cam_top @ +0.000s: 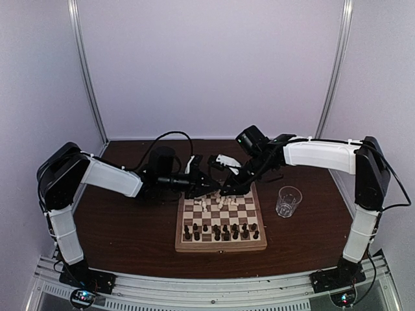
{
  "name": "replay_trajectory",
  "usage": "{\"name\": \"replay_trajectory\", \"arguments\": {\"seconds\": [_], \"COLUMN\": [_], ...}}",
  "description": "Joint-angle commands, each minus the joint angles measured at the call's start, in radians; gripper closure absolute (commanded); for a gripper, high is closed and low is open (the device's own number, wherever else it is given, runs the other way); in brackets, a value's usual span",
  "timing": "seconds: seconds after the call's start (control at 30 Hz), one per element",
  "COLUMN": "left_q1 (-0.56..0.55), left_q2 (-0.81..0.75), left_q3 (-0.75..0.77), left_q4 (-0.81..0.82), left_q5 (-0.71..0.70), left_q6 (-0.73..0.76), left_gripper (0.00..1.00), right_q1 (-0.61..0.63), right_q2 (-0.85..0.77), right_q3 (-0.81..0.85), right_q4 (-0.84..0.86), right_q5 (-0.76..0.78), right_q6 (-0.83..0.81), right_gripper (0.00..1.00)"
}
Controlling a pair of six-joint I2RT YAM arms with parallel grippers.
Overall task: Set up the chess pieces on the board
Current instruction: Adjust the chess pile.
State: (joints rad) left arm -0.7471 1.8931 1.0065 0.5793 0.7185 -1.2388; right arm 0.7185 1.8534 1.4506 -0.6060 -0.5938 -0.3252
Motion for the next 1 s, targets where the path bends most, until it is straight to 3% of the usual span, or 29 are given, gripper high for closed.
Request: {"name": "replay_trajectory", "arguments": {"seconds": [0.0, 0.3, 0.73, 0.97], "left_q1": [-0.003, 0.017, 0.049, 0.049], "left_q2": [0.015, -0.052, -0.179, -0.147], "left_q3": [0.018, -0.001, 0.015, 0.008], "left_q4": [0.055, 0.020, -0.433, -0.400], "left_q5": [0.016, -0.033, -0.142, -0.109], "left_q6": [-0.006, 0.025, 0.279, 0.276], "left_gripper": [1.00, 1.00, 1.00, 1.00], "right_q1": [0.006, 0.005, 0.001, 0.001], "right_q2": [0.019, 0.052, 0.077, 0.102], "right_q3": [0.033, 0.020, 0.011, 0.024], "right_q4": [0.019, -0.016, -0.041, -0.052], "right_q5": [0.023, 0.040, 0.071, 0.085], "right_q6": [0.013, -0.008, -0.032, -0.034], "right_gripper": [0.90, 0.93, 0.89, 0.78]}}
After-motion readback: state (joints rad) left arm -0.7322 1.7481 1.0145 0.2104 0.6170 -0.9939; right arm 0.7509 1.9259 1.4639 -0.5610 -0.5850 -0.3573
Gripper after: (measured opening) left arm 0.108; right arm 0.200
